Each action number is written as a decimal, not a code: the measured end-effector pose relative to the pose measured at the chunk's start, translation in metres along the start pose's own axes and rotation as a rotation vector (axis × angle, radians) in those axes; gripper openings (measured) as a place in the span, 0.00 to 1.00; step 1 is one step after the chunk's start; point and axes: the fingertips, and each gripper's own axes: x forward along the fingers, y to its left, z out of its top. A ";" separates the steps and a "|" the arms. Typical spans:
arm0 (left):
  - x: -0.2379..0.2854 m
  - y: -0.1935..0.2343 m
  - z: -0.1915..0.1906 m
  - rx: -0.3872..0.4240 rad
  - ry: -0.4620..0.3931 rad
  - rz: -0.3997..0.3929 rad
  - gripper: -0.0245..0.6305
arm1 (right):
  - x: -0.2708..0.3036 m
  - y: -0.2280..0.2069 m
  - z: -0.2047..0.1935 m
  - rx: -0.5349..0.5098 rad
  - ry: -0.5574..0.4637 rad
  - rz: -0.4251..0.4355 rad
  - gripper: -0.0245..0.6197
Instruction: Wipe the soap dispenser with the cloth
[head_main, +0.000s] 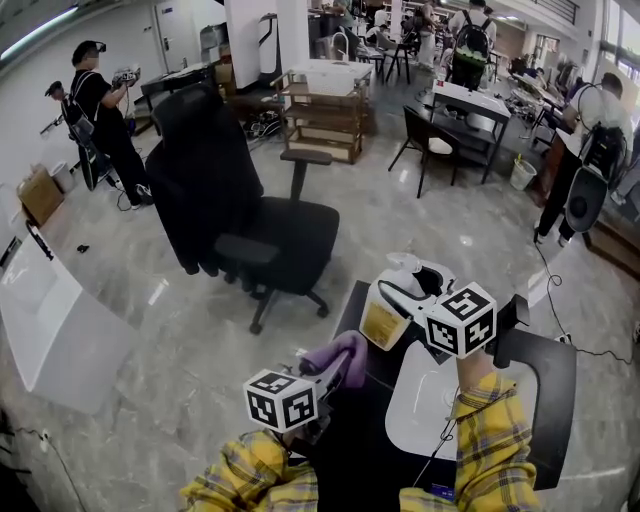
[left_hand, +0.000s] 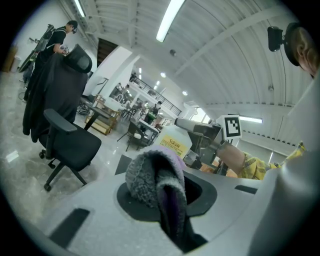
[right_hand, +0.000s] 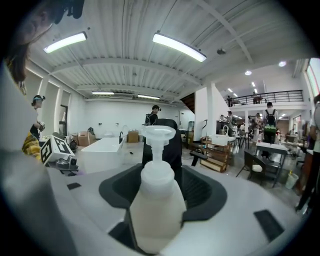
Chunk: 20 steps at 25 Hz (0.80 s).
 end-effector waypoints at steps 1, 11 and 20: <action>0.000 -0.001 0.000 0.001 0.000 -0.002 0.11 | 0.000 0.000 0.000 0.008 0.003 -0.021 0.41; 0.002 -0.006 -0.002 -0.001 0.005 -0.022 0.11 | -0.002 -0.005 -0.002 0.076 0.023 -0.228 0.41; 0.001 -0.012 0.000 0.004 0.005 -0.043 0.11 | -0.008 -0.007 -0.002 0.141 0.036 -0.449 0.41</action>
